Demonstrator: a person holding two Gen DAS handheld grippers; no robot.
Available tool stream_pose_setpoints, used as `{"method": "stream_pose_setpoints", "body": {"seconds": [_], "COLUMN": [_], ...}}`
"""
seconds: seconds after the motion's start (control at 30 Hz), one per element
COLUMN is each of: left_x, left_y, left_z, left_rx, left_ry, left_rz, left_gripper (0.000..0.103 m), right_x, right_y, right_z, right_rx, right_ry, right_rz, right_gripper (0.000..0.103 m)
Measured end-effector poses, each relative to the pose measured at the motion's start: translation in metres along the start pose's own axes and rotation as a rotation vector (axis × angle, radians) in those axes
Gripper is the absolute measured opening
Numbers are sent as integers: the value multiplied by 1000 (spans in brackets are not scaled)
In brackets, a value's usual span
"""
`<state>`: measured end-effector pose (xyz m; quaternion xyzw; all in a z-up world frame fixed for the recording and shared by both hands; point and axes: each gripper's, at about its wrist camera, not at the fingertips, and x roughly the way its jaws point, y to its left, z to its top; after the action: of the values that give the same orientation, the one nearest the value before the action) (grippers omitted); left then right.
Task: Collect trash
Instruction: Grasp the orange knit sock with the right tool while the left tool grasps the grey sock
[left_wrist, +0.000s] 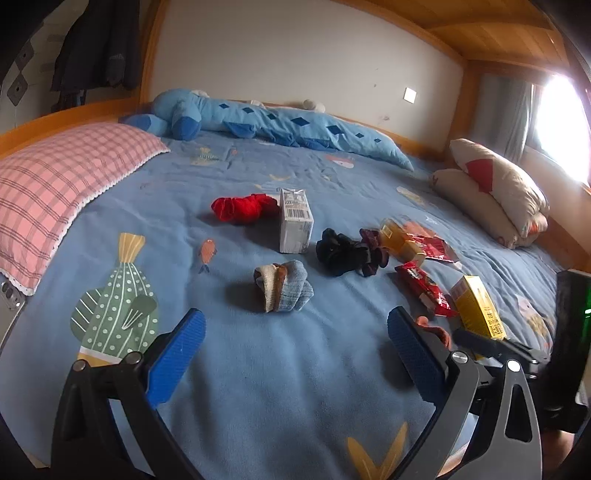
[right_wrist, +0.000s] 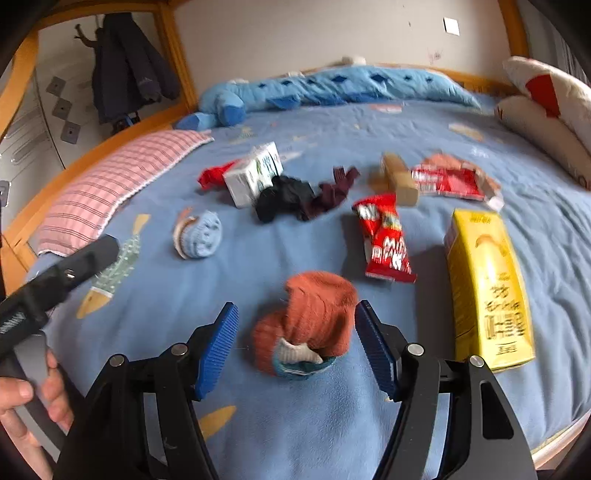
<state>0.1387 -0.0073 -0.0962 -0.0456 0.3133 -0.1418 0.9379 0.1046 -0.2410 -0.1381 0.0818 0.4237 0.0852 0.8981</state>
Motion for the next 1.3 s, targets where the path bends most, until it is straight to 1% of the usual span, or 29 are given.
{"method": "stream_pose_setpoints", "body": {"seconds": [0.07, 0.1, 0.13, 0.2, 0.23, 0.33, 0.43, 0.57, 0.73, 0.83, 0.87, 0.9, 1.0, 1.07, 1.1, 1.13, 1.17, 1.2, 1.27, 1.3], "left_x": [3, 4, 6, 9, 10, 13, 15, 24, 40, 56, 65, 71, 92, 102, 109, 115, 119, 122, 126, 124], "left_y": [0, -1, -1, -2, -2, -3, -2, -2, -2, -1, -1, 0, 4, 6, 6, 7, 8, 9, 10, 12], "left_z": [0, 0, -1, 0, -1, 0, 4, 14, 25, 29, 31, 32, 35, 34, 34, 33, 31, 29, 24, 22], "left_rx": [3, 5, 7, 10, 12, 17, 13, 20, 21, 26, 31, 30, 4, 6, 10, 10, 8, 9, 14, 6], "left_ry": [5, 8, 14, 23, 26, 29, 25, 19, 31, 52, 72, 85, 133, 152, 164, 180, 192, 204, 216, 215], "left_rz": [4, 7, 13, 14, 14, 21, 26, 43, 48, 65, 82, 78, 47, 51, 58, 59, 57, 61, 86, 78], "left_gripper": [99, 99, 99, 99, 99, 99, 99, 99, 98, 97, 95, 93, 83, 74, 72, 65, 55, 50, 45, 43], "right_x": [8, 11, 14, 14, 12, 7, -3, -13, -14, -9, -7, -5, 1, 4, 5, 6, 8, 9, 11, 11], "right_y": [-3, -4, -5, -2, 2, 10, 12, 14, 14, 13, 12, 11, 10, 9, 9, 8, 8, 6, 2, 0], "right_z": [-1, -2, -2, -3, -2, 0, 9, 27, 47, 58, 60, 62, 68, 68, 68, 68, 67, 66, 64, 63], "right_rx": [13, 23, 27, 18, -8, -46, -36, -41, -43, -49, -50, -50, -54, -52, -48, -46, -43, -38, -31, -26], "right_ry": [19, 28, 35, 34, 26, 16, -11, -46, -70, -72, -71, -71, -65, -61, -59, -56, -56, -56, -55, -52], "right_rz": [2, 20, 39, 42, 36, 34, 78, 109, 151, 172, 175, 177, 183, 197, 205, 209, 210, 204, 193, 194], "right_gripper": [65, 61, 48, 42, 37, 34, 34, 34, 34, 34, 34, 34, 34, 34, 34, 34, 34, 34, 34, 34]}}
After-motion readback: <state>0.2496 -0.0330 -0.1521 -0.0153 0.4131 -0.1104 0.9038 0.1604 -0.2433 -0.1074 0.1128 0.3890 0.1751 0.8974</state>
